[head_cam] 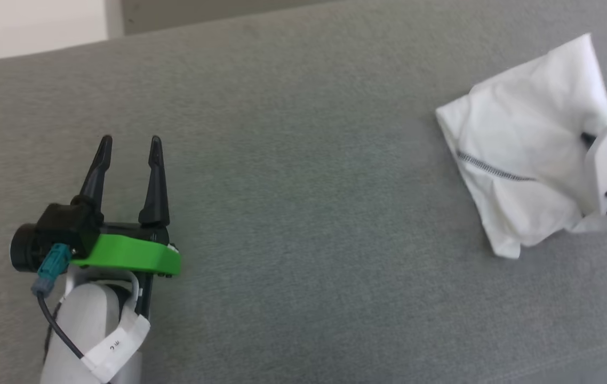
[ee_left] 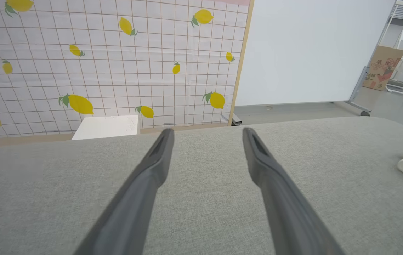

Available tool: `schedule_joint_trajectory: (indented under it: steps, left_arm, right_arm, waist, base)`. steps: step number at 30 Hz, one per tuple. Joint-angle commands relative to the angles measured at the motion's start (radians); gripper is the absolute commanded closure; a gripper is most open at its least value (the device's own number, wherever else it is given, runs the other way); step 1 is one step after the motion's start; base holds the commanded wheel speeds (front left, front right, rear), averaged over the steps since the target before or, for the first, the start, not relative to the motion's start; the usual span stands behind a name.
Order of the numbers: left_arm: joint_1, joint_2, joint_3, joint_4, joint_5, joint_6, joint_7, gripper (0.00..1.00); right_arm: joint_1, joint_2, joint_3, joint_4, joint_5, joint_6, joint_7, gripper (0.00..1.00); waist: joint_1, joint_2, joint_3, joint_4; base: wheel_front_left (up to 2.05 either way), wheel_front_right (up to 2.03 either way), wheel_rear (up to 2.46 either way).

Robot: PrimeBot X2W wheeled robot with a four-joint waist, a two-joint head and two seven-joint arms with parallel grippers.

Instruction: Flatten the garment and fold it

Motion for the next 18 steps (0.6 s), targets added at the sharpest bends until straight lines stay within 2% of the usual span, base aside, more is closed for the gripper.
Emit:
schedule_joint_trajectory:
  steps: [1, 10, 18]
  left_arm:
    - [-0.022, 0.019, -0.005, -0.012, 0.01, -0.006, 0.009, 0.0]
    - [-0.05, 0.078, -0.025, -0.09, 0.029, -0.009, 0.082, 0.0]
    - [-0.07, 0.106, -0.036, -0.147, 0.025, -0.01, 0.13, 0.0]
  right_arm:
    - [-0.038, -0.008, -0.001, 0.029, -0.024, -0.002, -0.028, 1.0]
    - [-0.181, -0.017, -0.047, 0.225, -0.198, -0.002, -0.167, 1.0]
    - [-0.248, 0.031, -0.161, 0.333, -0.342, -0.002, -0.288, 1.0]
  waist:
    - [-0.0001, -0.0001, 0.112, -0.107]
    - [-0.0001, -0.0001, 0.197, -0.161]
    - [-0.0001, -0.0001, 0.234, -0.155]
  base:
    - [0.0, 0.0, 0.0]
    - [0.0, 0.0, 0.0]
    - [0.0, 0.0, 0.0]
